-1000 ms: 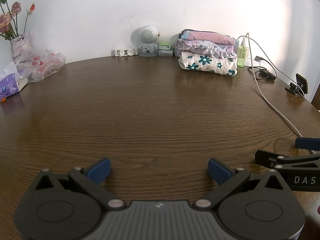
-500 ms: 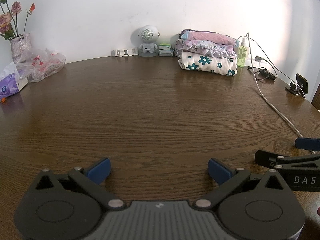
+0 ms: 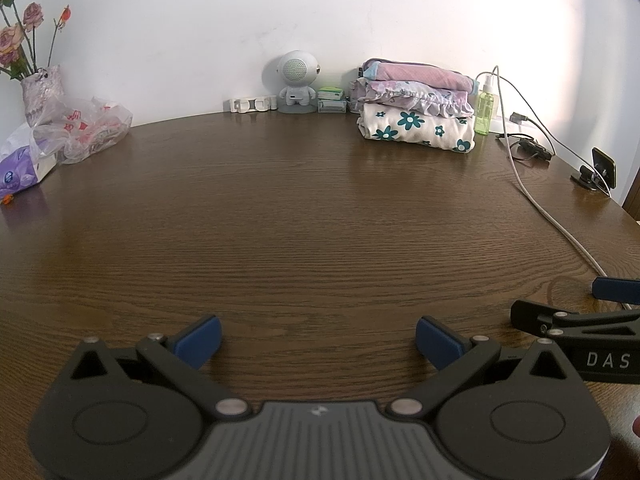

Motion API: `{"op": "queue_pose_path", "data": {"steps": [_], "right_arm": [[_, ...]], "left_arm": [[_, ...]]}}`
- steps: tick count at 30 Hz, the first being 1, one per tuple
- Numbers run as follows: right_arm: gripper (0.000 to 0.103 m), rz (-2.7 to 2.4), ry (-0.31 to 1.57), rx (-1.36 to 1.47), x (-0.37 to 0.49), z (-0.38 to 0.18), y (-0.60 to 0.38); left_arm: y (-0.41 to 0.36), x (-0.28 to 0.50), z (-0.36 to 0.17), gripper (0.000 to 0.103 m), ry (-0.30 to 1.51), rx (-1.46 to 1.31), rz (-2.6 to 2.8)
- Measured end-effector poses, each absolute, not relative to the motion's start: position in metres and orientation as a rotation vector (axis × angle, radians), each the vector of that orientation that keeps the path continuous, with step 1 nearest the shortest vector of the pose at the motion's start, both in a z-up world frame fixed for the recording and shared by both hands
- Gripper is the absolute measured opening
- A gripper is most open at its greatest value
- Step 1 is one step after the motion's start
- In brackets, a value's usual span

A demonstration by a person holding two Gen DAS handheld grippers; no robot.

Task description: Fold clothes

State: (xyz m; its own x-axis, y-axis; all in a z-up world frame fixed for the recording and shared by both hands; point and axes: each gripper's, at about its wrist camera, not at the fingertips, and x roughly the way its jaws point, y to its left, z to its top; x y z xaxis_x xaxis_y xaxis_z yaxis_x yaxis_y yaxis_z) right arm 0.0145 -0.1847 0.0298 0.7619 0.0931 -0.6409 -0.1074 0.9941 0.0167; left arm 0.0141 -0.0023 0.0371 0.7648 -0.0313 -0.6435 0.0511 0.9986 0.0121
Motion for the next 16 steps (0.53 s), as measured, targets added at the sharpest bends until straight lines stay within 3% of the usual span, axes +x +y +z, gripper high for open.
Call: {"op": "queue_pose_path", "data": {"steps": [16], "right_arm": [[0.102, 0.104, 0.696, -0.021, 0.0146, 0.0299, -0.1840]], "left_arm": [[-0.0020, 0.0140, 0.0374, 0.103, 0.699, 0.027, -0.045]]}}
